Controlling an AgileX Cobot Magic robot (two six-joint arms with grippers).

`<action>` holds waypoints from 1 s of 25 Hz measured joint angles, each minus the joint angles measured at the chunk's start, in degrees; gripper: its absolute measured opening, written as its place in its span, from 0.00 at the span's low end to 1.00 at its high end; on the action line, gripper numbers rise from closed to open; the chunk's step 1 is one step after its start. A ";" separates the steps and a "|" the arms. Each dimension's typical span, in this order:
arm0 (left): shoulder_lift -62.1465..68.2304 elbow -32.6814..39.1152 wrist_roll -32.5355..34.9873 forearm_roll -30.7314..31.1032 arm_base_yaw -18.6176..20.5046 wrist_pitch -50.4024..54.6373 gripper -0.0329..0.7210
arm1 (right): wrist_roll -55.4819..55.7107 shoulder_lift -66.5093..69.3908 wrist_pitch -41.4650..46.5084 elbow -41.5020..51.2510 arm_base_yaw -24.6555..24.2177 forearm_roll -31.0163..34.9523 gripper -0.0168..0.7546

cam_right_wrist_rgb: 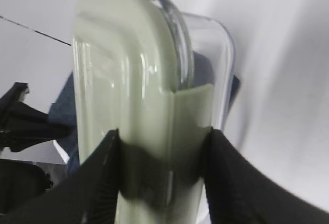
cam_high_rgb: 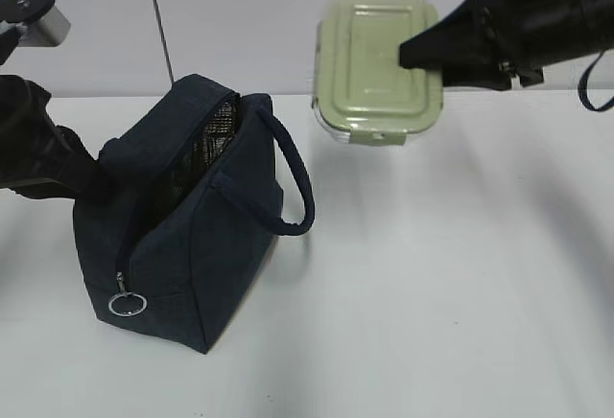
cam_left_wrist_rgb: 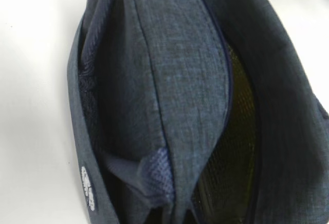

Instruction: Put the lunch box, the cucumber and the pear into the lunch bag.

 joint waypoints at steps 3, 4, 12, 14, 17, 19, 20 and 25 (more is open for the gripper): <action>0.00 0.00 -0.05 0.00 0.00 0.00 0.04 | 2.75 -0.25 0.43 -4.15 3.68 -0.15 0.44; 0.00 0.00 -0.05 0.00 0.00 0.00 0.04 | 3.86 -0.25 -0.16 -5.52 5.50 -0.57 0.44; 0.00 0.00 -0.50 0.00 0.00 -0.24 0.04 | 9.98 -0.25 -8.87 -10.51 16.05 -3.57 0.44; 0.00 0.00 -0.50 0.00 0.00 -0.44 0.04 | 10.11 -0.14 -11.24 -10.86 18.12 -3.94 0.44; 0.00 0.00 -0.55 -0.53 0.00 -0.70 0.04 | 10.32 -0.02 -16.42 -10.90 21.41 -3.94 0.44; 0.00 0.00 -0.62 -1.13 0.00 -0.83 0.04 | 10.33 0.86 -19.34 -11.00 23.17 -3.81 0.44; 0.00 0.00 -0.62 -1.31 0.00 -0.83 0.04 | 10.33 1.43 -20.47 -11.13 23.87 -3.57 0.44; 0.00 0.00 -0.80 -1.86 0.00 -1.14 0.04 | 10.87 5.24 -24.98 -11.13 26.56 -3.53 0.44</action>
